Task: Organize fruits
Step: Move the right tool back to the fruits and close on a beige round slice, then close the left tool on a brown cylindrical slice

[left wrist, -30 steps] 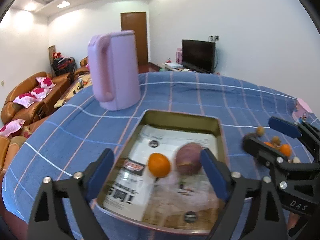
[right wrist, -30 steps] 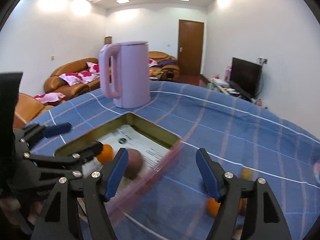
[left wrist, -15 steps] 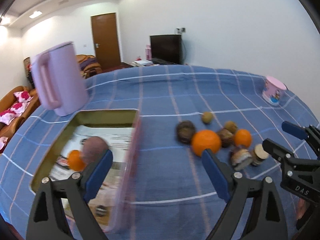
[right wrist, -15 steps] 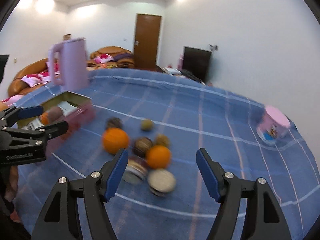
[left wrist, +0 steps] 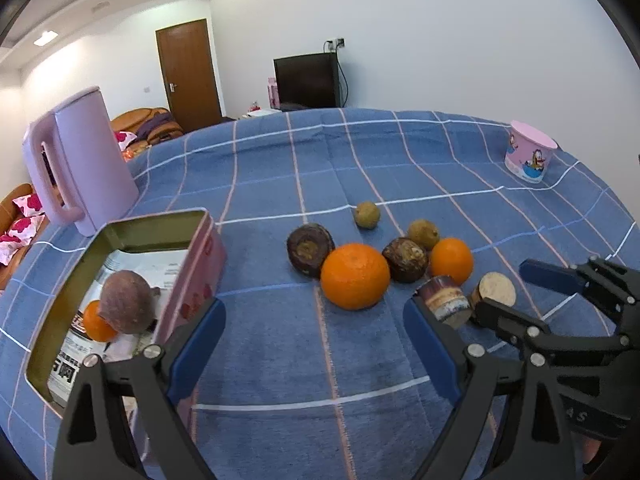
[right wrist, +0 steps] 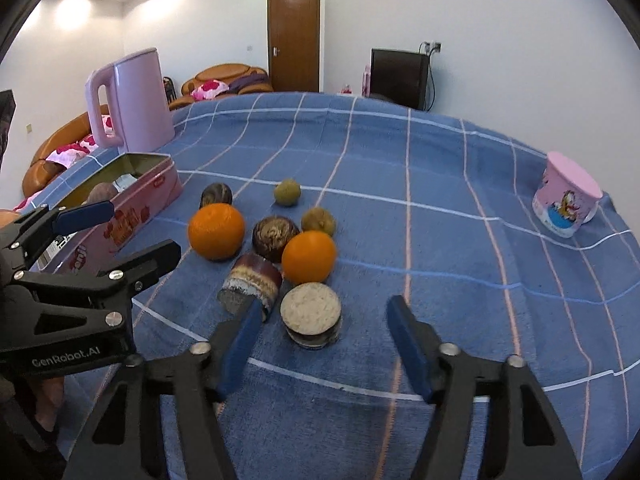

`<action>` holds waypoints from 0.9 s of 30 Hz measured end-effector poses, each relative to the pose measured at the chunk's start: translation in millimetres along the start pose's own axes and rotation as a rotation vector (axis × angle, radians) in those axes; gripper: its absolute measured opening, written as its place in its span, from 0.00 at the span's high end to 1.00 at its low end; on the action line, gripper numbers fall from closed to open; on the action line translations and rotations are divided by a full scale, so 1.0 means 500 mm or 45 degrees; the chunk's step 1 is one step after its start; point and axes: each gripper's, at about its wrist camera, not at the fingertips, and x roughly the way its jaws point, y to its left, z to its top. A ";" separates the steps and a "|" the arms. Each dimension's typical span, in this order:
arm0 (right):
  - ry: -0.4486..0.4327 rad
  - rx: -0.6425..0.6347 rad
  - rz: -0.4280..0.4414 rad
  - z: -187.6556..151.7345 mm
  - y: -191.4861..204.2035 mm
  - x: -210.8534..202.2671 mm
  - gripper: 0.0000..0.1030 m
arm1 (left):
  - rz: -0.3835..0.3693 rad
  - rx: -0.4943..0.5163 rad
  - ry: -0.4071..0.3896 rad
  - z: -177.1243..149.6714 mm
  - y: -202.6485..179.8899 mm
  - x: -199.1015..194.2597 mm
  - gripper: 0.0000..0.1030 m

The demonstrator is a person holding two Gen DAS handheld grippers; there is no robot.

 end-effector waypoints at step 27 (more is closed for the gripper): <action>-0.058 0.324 -0.074 -0.013 -0.096 -0.023 0.67 | -0.172 0.044 0.040 0.010 -0.097 0.015 0.26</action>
